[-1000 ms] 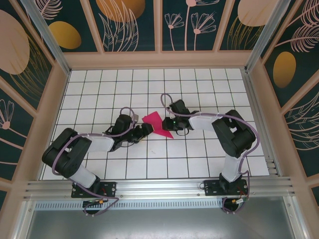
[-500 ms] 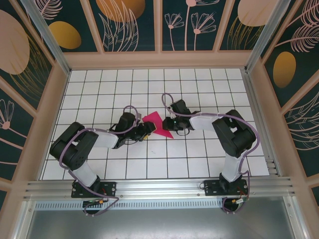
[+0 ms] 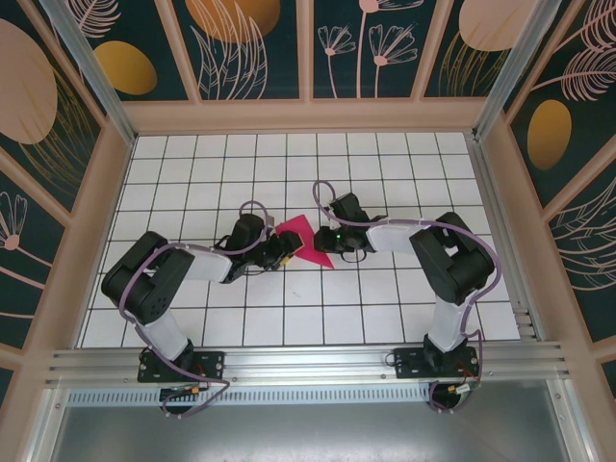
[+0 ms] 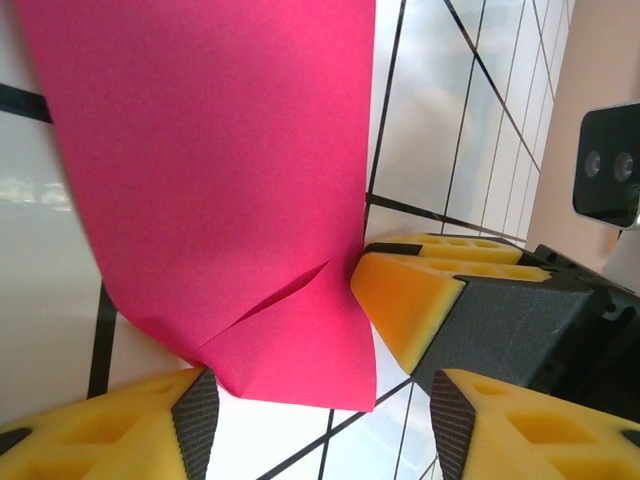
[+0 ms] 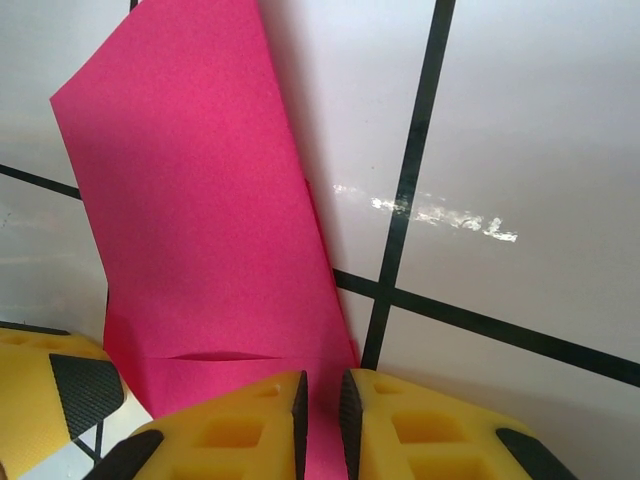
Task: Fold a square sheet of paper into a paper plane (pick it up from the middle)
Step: Fold the wing for the fifth time at the center of the table.
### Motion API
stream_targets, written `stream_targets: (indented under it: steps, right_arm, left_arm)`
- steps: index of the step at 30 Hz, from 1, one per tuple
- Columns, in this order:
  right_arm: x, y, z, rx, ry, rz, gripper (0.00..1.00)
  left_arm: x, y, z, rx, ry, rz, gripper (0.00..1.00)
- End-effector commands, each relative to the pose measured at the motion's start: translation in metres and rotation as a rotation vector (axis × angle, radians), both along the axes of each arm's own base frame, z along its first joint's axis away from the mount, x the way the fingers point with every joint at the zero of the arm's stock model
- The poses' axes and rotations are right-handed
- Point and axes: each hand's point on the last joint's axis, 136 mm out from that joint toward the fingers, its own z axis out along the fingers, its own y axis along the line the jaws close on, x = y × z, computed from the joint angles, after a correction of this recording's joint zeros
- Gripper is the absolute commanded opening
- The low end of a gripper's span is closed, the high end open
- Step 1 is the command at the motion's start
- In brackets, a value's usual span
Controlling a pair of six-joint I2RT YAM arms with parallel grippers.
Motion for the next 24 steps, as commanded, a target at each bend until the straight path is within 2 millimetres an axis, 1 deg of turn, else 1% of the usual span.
stream_targets:
  steps: [1,4,7,10,15,21,24]
  right_arm:
    - [-0.01,-0.015,-0.015,-0.044,0.053,-0.041,0.2]
    - [-0.015,-0.013,-0.011,-0.03,0.058,-0.047,0.19]
    - [-0.022,-0.007,-0.007,-0.003,0.072,-0.052,0.19]
    - [-0.031,0.002,-0.005,0.031,0.097,-0.04,0.2]
    - [-0.035,0.01,-0.004,0.058,0.12,-0.04,0.2]
    - [-0.035,0.011,-0.005,0.063,0.124,-0.039,0.2]
    - [-0.036,0.011,-0.007,0.061,0.128,-0.038,0.2]
  left_arm:
    - [-0.003,0.014,-0.001,0.065,0.022,0.062,0.61]
    - [-0.008,0.028,-0.001,0.109,0.044,0.12,0.63]
    - [-0.012,0.032,-0.001,0.114,0.074,0.143,0.63]
    - [-0.015,0.027,-0.003,0.113,0.095,0.133,0.63]
    - [-0.012,0.014,-0.005,0.092,0.129,0.108,0.62]
    - [-0.007,0.008,-0.005,0.085,0.135,0.102,0.6]
    - [-0.004,0.006,-0.007,0.084,0.135,0.098,0.55]
